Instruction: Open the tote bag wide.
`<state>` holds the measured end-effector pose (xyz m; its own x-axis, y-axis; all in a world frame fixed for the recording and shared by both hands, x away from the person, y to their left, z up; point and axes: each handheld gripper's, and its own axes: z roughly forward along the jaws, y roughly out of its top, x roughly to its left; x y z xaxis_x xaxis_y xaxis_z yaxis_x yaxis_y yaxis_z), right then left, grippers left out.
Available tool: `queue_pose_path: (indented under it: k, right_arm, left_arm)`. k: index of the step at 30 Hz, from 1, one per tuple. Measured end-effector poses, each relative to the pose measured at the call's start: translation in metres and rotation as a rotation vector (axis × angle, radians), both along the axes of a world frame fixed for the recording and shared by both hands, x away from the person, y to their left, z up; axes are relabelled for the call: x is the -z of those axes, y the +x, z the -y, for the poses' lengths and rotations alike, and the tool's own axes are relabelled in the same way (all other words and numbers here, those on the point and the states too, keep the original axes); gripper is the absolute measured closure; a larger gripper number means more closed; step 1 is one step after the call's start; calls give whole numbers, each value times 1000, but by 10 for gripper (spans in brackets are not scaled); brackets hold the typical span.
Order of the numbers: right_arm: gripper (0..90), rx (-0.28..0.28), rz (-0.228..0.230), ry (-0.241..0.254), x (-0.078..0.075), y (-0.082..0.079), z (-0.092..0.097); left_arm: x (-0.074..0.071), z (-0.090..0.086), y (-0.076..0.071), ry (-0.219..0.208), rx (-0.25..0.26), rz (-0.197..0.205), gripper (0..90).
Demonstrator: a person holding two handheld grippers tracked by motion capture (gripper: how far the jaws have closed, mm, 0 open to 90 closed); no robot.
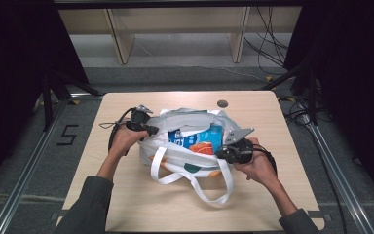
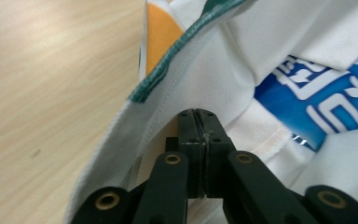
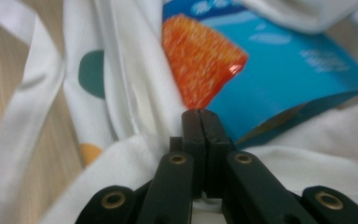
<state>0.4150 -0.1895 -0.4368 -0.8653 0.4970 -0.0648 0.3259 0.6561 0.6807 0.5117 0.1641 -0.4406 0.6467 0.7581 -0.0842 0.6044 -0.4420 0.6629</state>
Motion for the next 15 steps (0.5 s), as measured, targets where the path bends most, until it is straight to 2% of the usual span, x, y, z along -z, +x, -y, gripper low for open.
queue_pose_path:
  k: [2, 4, 8, 10, 11, 12, 13, 14, 15]
  right_arm:
    - [900, -8, -6, 2, 6, -2, -1]
    - [900, -5, -23, -27, 15, -10, -6]
    - [900, -7, -11, -31, 14, -11, -6]
    - [900, -1, 7, -18, 11, -11, -5]
    - [900, -6, 21, 5, 6, -10, -3]
    - [900, -6, 21, 5, 6, -10, -3]
    - [900, -5, 29, 29, 4, -9, -2]
    - [900, 11, 77, 92, -9, -2, 3]
    - [900, 23, 96, 110, -14, 0, 5]
  left_arm:
    - [1, -1, 1, -1, -13, 6, 893]
    - [2, 1, 2, 18, -27, 12, 894]
    - [0, 2, -1, 39, -18, 16, 892]
    - [-5, 6, -12, 60, -4, 60, 863]
    - [-7, 7, -15, 57, 5, 71, 853]
    - [-7, 7, -15, 57, 5, 71, 848]
    - [-11, 7, -20, 55, 20, 98, 848]
    - [-16, 6, -28, 32, 30, 121, 844]
    - [-20, 5, -32, 19, 33, 139, 842]
